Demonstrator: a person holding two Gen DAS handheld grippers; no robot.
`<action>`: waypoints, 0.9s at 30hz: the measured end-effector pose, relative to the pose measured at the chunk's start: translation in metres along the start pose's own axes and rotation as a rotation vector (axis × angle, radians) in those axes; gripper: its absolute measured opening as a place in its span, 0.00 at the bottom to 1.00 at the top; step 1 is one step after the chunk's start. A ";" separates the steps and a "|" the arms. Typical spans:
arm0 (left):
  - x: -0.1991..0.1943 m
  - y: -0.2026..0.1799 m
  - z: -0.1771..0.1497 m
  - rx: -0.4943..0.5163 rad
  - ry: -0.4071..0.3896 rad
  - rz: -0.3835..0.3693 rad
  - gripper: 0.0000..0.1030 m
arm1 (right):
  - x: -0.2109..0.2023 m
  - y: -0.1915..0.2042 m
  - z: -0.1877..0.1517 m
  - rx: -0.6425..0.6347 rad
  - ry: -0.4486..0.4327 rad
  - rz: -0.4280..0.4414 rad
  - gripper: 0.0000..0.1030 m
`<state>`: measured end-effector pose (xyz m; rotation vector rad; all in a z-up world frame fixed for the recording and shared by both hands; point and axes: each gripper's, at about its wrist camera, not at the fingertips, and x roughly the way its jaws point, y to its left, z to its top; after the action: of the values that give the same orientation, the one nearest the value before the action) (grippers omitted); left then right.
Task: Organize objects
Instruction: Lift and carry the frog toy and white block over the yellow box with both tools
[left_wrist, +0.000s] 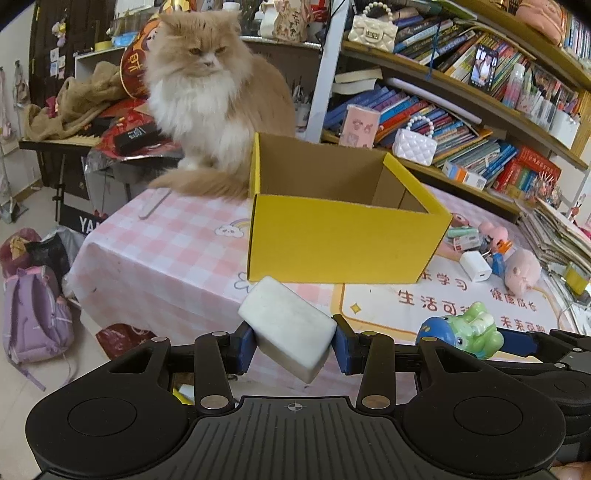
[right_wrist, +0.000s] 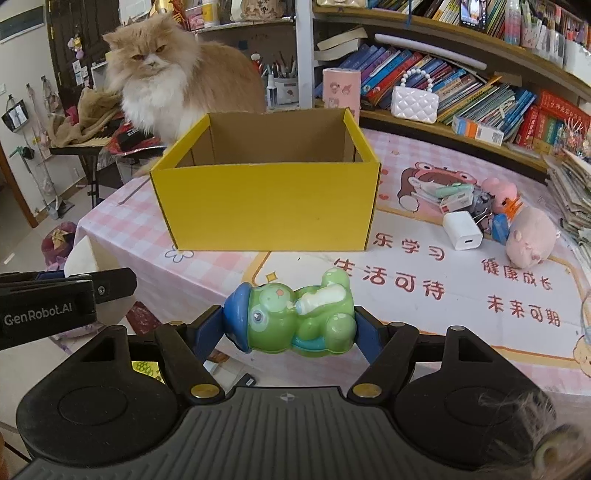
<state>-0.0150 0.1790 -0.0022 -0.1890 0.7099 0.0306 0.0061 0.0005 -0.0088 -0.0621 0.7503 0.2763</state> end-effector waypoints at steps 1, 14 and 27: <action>0.000 0.000 0.001 0.001 -0.004 -0.002 0.40 | 0.000 0.000 0.001 0.002 -0.004 -0.007 0.70; 0.010 -0.005 0.036 0.034 -0.074 -0.011 0.40 | 0.020 -0.006 0.034 -0.004 -0.050 -0.013 0.70; 0.071 -0.026 0.134 0.053 -0.178 0.050 0.40 | 0.087 -0.013 0.157 -0.201 -0.273 0.010 0.70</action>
<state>0.1273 0.1756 0.0554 -0.1156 0.5368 0.0753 0.1748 0.0321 0.0465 -0.2067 0.4504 0.3611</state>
